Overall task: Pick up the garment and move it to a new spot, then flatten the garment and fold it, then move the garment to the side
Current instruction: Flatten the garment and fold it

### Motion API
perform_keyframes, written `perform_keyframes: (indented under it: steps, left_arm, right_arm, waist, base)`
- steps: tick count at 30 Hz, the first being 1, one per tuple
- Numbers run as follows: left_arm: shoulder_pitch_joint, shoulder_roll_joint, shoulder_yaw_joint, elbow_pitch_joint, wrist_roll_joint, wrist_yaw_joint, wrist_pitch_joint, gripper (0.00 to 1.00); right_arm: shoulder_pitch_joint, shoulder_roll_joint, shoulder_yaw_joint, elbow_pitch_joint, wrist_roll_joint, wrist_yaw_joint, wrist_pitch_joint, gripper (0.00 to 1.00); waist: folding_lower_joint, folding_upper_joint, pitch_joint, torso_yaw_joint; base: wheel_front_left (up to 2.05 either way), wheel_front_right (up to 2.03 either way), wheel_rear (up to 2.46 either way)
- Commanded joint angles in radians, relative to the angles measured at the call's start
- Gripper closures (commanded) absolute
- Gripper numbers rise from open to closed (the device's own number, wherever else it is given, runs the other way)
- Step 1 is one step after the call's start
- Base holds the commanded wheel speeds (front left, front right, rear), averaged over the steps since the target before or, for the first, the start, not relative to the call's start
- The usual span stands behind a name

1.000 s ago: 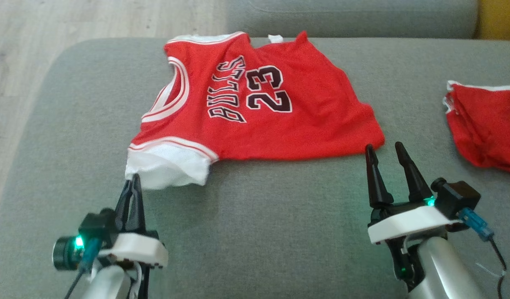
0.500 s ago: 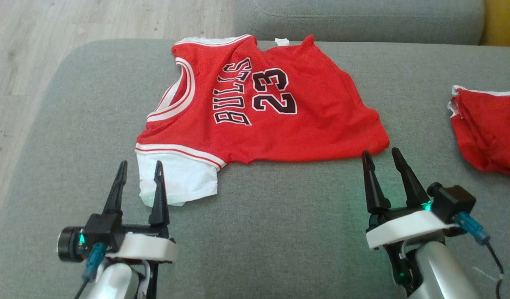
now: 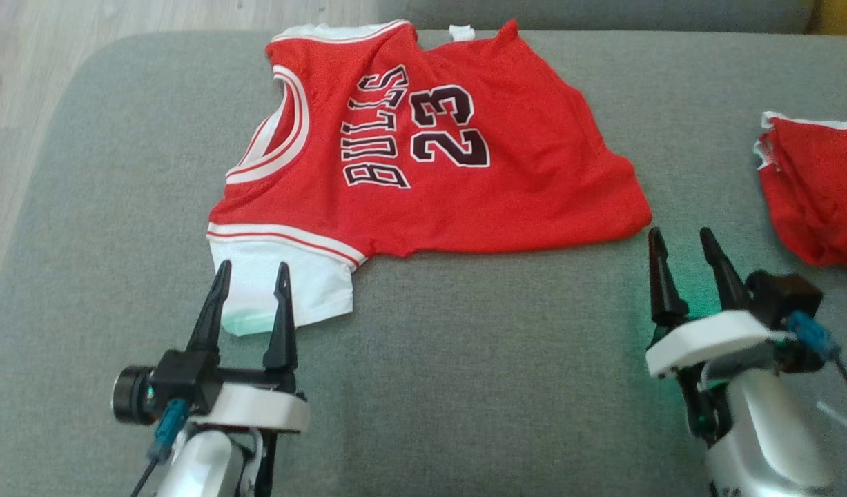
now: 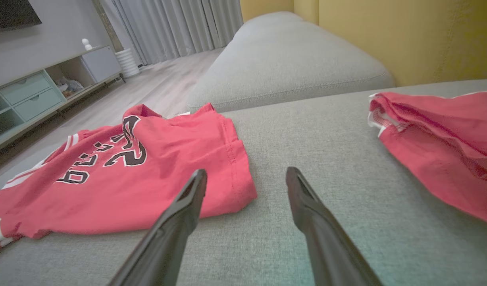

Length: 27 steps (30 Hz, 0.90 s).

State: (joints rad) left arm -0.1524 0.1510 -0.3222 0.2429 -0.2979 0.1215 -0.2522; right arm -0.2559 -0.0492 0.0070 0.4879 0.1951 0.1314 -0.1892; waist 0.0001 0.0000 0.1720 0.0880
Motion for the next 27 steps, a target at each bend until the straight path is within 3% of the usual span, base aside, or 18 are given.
perform_keyframes:
  steps: [1,7,23,24,25,27]
  left_arm:
    - [-0.054,0.001,0.041,-0.023,0.012,-0.007,-0.009,0.00]
    - [-0.072,-0.024,0.048,-0.007,0.029,-0.030,-0.009,0.00]
    - [-0.096,-0.062,0.083,0.008,0.061,-0.064,-0.010,0.00]
    - [-0.096,-0.064,0.086,0.009,0.063,-0.065,-0.010,0.00]
    - [-0.096,-0.065,0.090,0.011,0.065,-0.066,-0.010,0.00]
    - [-0.093,-0.066,0.098,0.017,0.068,-0.067,-0.010,0.00]
  right_arm:
    - [-0.049,-0.001,0.010,-0.004,-0.002,-0.001,0.012,0.00]
    - [-0.125,-0.001,-0.028,0.131,-0.011,-0.001,0.066,0.00]
    - [-0.313,-0.001,-0.005,0.406,-0.045,-0.001,0.027,0.00]
    - [-0.322,-0.001,0.000,0.417,-0.046,-0.001,0.017,0.45]
    - [-0.331,-0.001,0.003,0.425,-0.047,-0.001,0.005,0.98]
    - [-0.342,-0.001,-0.001,0.439,-0.044,-0.001,-0.018,1.00]
  waist:
    - [-0.0001,0.0000,0.011,0.009]
    - [-0.0001,0.0000,0.033,0.036]
    - [-0.0001,0.0000,0.079,0.075]
    - [-0.0001,0.0000,0.079,0.073]
    - [-0.0001,0.0000,0.078,0.069]
    - [-0.0001,0.0000,0.072,0.057]
  base:
    - [0.00,0.00,0.00]
    - [0.00,0.00,0.00]
    - [0.00,0.00,0.00]
    - [0.00,0.00,0.00]
    - [0.00,0.00,0.00]
    - [0.00,0.00,0.00]
